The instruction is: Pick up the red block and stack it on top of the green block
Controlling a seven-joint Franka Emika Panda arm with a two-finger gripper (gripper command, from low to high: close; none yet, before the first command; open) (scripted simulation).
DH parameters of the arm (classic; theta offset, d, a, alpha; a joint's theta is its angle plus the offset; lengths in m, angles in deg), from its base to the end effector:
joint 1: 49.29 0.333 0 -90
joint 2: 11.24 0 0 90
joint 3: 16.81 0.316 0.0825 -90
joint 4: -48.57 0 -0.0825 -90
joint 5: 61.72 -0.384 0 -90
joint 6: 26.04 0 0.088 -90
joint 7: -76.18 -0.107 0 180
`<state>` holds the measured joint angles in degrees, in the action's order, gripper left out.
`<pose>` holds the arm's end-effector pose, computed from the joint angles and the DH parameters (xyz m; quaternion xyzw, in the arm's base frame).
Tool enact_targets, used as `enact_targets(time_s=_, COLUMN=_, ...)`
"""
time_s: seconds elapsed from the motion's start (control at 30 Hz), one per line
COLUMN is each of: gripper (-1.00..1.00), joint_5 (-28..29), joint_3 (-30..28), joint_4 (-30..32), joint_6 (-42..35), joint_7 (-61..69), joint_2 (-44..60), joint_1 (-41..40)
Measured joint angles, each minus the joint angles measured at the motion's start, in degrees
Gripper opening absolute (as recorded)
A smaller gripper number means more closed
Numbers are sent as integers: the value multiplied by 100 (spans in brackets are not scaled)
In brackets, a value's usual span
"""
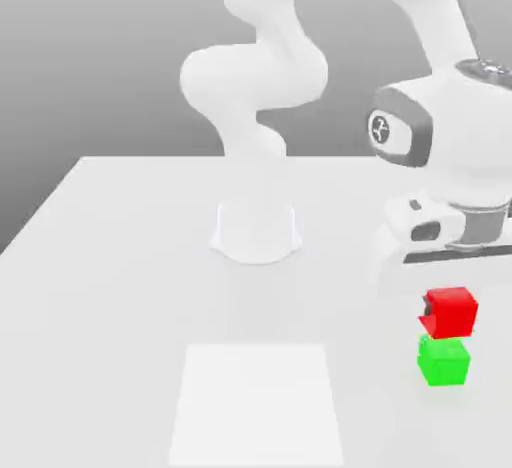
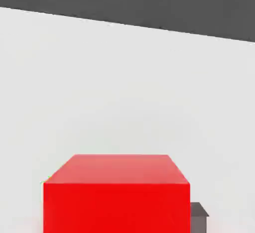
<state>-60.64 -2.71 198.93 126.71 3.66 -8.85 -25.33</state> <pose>0.3399 0.2680 0.2352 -0.9575 0.2883 0.0002 0.0010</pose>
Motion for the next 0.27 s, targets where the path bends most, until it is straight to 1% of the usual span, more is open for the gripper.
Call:
enact_targets(time_s=0.13, gripper=-100, joint_5=474, joint_3=-240, joint_4=-14, joint_6=701, joint_7=-394, joint_2=737, joint_1=51)
enact_targets(time_s=0.17, gripper=100, joint_5=554, joint_3=-291, joint_4=-20, joint_6=822, joint_7=-454, joint_2=866, joint_1=86)
enact_targets(time_s=0.27, gripper=100, joint_5=554, joint_3=-291, joint_4=-20, joint_6=822, joint_7=-454, joint_2=866, joint_1=86)
